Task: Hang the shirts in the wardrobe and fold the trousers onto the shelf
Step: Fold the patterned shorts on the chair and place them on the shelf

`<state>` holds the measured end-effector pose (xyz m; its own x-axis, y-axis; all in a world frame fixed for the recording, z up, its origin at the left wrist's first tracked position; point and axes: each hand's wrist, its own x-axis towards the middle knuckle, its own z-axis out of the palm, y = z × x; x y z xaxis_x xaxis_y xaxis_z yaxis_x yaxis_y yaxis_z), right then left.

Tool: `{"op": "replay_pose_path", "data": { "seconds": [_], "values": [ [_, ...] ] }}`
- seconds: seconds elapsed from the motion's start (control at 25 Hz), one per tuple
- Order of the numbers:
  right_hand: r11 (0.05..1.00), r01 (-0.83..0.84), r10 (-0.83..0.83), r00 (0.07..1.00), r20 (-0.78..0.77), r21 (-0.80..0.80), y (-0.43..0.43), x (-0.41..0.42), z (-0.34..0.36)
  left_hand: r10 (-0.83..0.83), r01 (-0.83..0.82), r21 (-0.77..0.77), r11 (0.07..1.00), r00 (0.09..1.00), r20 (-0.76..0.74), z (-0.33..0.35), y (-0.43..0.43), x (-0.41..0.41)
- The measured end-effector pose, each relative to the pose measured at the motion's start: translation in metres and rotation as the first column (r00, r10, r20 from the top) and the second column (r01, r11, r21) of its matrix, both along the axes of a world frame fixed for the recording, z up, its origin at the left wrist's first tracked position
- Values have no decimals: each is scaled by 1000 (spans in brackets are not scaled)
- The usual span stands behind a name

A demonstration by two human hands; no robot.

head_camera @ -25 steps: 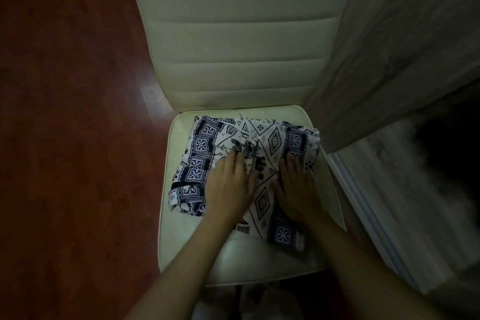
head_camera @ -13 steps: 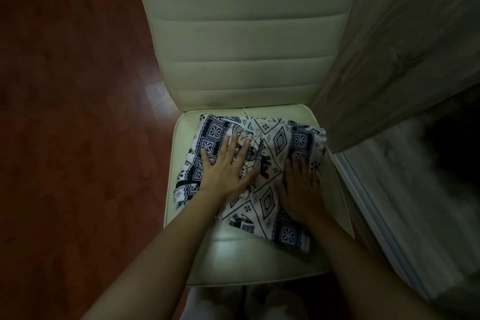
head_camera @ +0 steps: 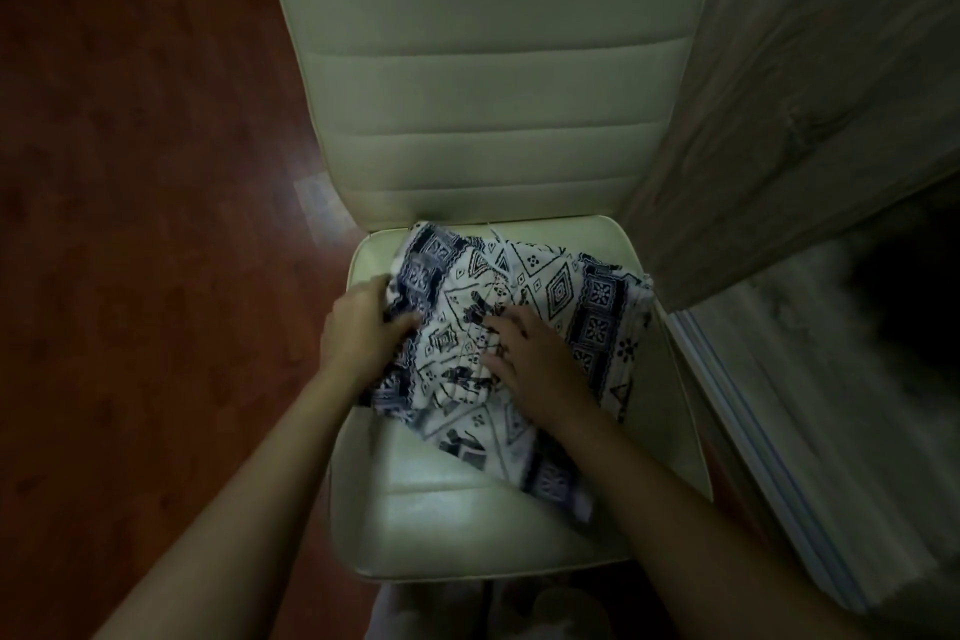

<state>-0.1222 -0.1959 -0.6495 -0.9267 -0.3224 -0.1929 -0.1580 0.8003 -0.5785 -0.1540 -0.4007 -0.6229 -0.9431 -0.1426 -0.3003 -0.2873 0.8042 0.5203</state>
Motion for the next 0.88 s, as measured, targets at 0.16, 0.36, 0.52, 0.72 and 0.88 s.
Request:
{"op": "replay_pose_path", "data": {
  "seconds": [0.16,0.36,0.52,0.72,0.88],
  "values": [
    [707,497,-174,812,558,-503,0,-28,40,-508,274,-505,818,757,-412,41,13,-15],
    [228,783,104,571,814,-579,40,-22,64,-816,430,-695,576,268,-511,15,35,34],
    [481,787,-362,580,729,-387,61,-4,20,-848,593,-606,531,374,-377,-41,40,88],
    [702,653,-573,755,318,-283,66,8,-7,-599,580,-222,784,610,-519,-24,66,104],
    [726,651,-636,758,144,-220,51,4,10,385,-375,93,922,873,-298,1,49,74]
  ]
}}
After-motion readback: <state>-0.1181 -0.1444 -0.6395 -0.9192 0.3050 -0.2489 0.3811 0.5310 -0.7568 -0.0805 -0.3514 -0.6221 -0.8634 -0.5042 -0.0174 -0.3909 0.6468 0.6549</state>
